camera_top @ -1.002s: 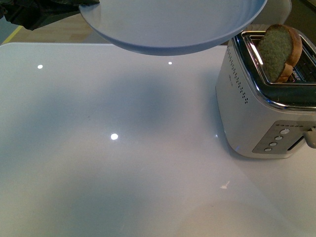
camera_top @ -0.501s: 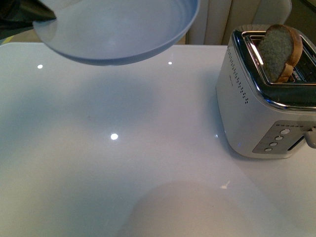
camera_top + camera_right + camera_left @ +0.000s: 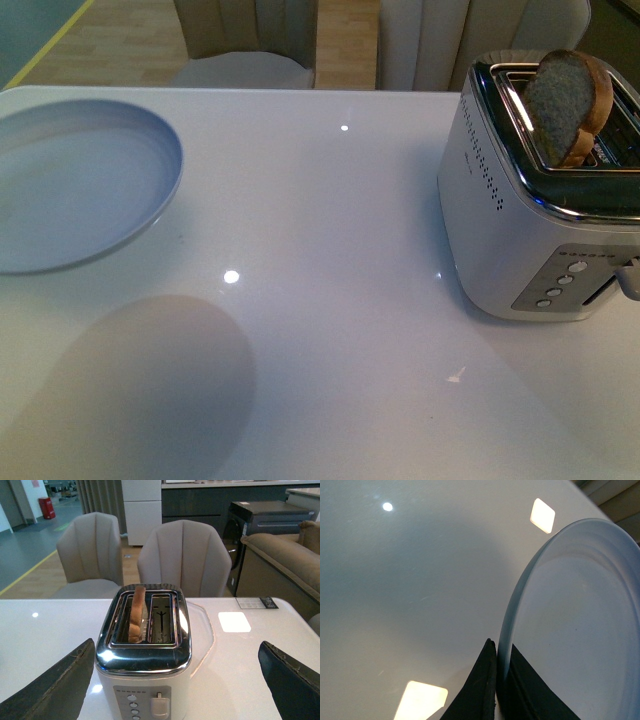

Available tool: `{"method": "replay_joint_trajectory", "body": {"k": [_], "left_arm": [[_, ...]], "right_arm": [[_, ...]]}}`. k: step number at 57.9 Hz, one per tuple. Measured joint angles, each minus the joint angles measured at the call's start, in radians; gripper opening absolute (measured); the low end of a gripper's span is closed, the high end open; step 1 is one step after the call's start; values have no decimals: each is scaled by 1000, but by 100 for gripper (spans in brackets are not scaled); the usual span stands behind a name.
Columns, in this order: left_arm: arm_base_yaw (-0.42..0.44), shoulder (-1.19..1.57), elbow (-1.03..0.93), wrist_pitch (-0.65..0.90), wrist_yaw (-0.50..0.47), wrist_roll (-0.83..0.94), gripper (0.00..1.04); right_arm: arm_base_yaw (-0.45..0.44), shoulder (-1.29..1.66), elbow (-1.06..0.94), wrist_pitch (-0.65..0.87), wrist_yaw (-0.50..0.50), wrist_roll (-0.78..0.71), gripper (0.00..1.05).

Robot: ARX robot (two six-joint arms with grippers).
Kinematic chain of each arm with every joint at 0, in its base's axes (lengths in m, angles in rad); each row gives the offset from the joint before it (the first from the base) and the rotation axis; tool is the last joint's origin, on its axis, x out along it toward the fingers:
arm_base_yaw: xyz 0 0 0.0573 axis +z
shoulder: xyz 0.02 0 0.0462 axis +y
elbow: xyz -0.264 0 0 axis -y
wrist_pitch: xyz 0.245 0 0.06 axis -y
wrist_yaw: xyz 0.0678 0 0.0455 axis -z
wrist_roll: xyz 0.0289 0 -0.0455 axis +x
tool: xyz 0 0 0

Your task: Left arm holds plate, right arm toasts bread

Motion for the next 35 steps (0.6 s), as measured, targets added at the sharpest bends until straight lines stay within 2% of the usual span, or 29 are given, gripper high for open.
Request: {"method": "replay_joint_trajectory", "body": {"k": [11,25,35], "left_arm": [[72,177,2,110,34,42,3],[76,363,89,217,78,48,3],[87,458,163,218,77,63,3]], "right_arm": [[0,0,0,0,0,0,96],[0,0,0,0,0,0,96],[0,0,0,0,0,0,96]]}}
